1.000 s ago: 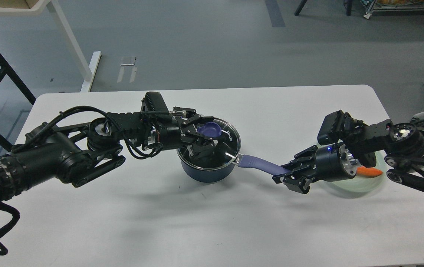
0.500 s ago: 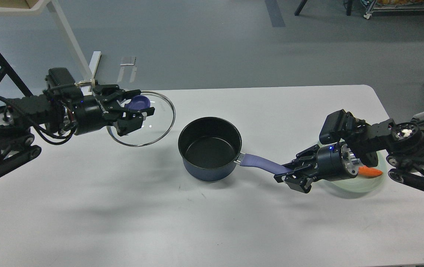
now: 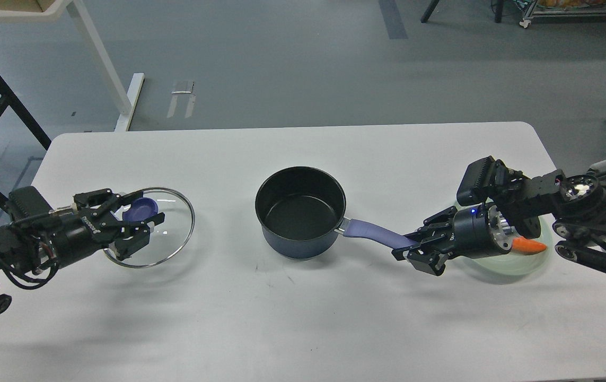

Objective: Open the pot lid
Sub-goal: 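Lift the glass lid off the pan and carry it toward the left arm, then lower the glass lid onto the table and open the left gripper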

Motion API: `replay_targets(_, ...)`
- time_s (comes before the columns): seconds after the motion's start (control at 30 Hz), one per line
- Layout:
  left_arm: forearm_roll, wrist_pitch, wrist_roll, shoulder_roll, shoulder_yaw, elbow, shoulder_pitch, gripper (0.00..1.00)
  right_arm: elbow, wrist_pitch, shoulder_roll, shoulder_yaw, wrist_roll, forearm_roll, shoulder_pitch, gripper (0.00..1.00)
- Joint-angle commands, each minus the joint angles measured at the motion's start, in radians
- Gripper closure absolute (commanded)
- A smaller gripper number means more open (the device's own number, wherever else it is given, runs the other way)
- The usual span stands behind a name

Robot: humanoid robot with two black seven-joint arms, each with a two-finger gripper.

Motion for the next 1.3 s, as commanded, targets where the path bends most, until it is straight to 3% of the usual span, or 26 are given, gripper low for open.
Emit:
replay_targets(0.0, 0.0, 0.001, 0.0, -0.001, 0.033, 0.028, 0.007, 0.63, 0.0, 0.0, 0.003, 0.0, 0.0, 0.0, 0.0, 0.67)
replay_targets(0.33, 0.0, 0.001, 0.0, -0.035, 0.054, 0.085, 0.015, 0.59, 0.0, 0.0, 0.003, 0.0, 0.0, 0.0, -0.001, 0.67)
replay_targets(0.63, -0.001, 0.001, 0.0, -0.035, 0.059, 0.089, 0.019, 0.4, 0.002, 0.0, 0.001, 0.0, 0.0, 0.0, -0.001, 0.67)
replay_targets(0.7, -0.001, 0.001, 0.0, -0.035, 0.06, 0.089, 0.019, 0.33, 0.002, 0.0, 0.003, 0.0, 0.0, 0.0, -0.001, 0.67)
replay_targets(0.8, -0.011, 0.001, 0.0, -0.035, 0.059, 0.088, 0.019, 0.15, 0.002, 0.0, 0.003, 0.0, 0.0, 0.0, -0.001, 0.66)
replay_targets(1.07, -0.014, 0.001, 0.0, -0.033, 0.059, 0.074, 0.012, 0.02, 0.002, 0.0, 0.003, 0.0, 0.0, 0.0, -0.001, 0.66)
replay_targets(1.27, -0.125, 0.001, 0.0, -0.004, 0.039, -0.029, -0.014, 0.02, 0.002, 0.0, 0.003, 0.0, 0.0, 0.0, -0.001, 0.66)
